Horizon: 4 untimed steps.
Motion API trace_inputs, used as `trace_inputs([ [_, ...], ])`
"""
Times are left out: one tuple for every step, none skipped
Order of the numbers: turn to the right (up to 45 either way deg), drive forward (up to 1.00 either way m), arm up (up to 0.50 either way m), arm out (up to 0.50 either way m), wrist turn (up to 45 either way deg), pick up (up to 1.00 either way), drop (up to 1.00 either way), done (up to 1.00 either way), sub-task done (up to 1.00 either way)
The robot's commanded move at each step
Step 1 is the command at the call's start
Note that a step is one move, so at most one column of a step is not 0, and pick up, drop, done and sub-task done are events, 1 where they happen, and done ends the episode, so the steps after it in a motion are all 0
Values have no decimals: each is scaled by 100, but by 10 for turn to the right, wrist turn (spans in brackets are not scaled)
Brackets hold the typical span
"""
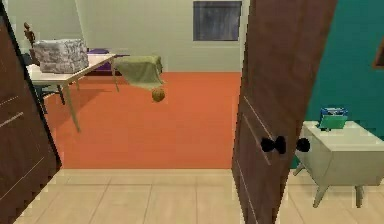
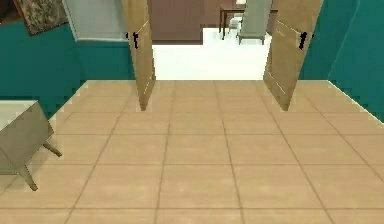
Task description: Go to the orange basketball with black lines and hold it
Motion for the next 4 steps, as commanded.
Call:
trace_inputs([
  [0,100,0,0,0,0,0,0,0],
  [-30,0,0,0,0,0,0,0,0],
  [0,100,0,0,0,0,0,0,0],
  [-30,0,0,0,0,0,0,0,0],
])
